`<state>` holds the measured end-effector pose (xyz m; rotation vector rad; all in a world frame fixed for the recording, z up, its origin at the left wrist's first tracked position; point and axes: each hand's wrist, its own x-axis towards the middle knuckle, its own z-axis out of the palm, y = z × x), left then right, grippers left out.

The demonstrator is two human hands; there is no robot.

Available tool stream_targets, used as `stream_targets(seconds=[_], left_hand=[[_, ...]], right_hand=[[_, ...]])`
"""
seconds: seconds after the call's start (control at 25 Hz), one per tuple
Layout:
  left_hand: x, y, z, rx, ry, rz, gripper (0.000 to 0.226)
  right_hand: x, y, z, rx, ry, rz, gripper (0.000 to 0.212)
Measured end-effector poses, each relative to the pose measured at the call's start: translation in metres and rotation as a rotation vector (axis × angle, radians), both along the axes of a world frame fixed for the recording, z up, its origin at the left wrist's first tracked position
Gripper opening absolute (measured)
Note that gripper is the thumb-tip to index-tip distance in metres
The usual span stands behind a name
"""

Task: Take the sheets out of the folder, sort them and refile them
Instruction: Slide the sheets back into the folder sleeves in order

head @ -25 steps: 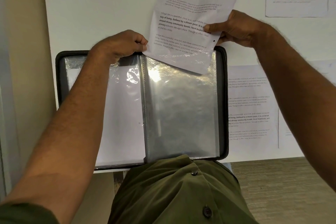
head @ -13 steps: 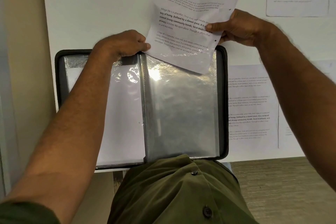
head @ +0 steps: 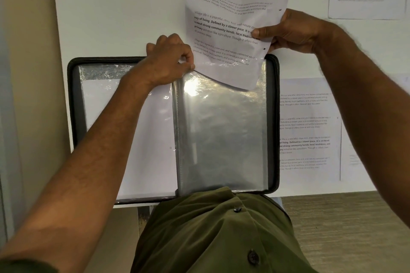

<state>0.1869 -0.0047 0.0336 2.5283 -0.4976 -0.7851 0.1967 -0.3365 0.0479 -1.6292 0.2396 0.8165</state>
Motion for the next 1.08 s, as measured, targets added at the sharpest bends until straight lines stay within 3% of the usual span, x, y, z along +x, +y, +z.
stream_targets(seconds=[0.16,0.36,0.52,0.92,1.08], left_hand=[[0.008,0.006,0.010,-0.001,0.032,-0.028,0.008],[0.014,0.008,0.016,0.188,0.020,-0.083,0.034],[0.013,0.008,0.016,0.243,-0.052,-0.106,0.020],[0.016,0.019,0.004,0.089,0.092,-0.036,0.014],[0.018,0.017,0.000,-0.146,0.070,0.238,0.023]], right_hand=[[0.002,-0.002,0.001,-0.002,-0.004,0.021,0.057],[0.004,-0.001,0.000,-0.006,-0.003,0.034,0.060],[0.004,-0.003,0.000,-0.006,-0.002,0.045,0.057],[0.009,0.001,-0.002,-0.017,0.017,0.068,0.061],[0.011,0.006,-0.002,-0.032,0.025,0.097,0.059]])
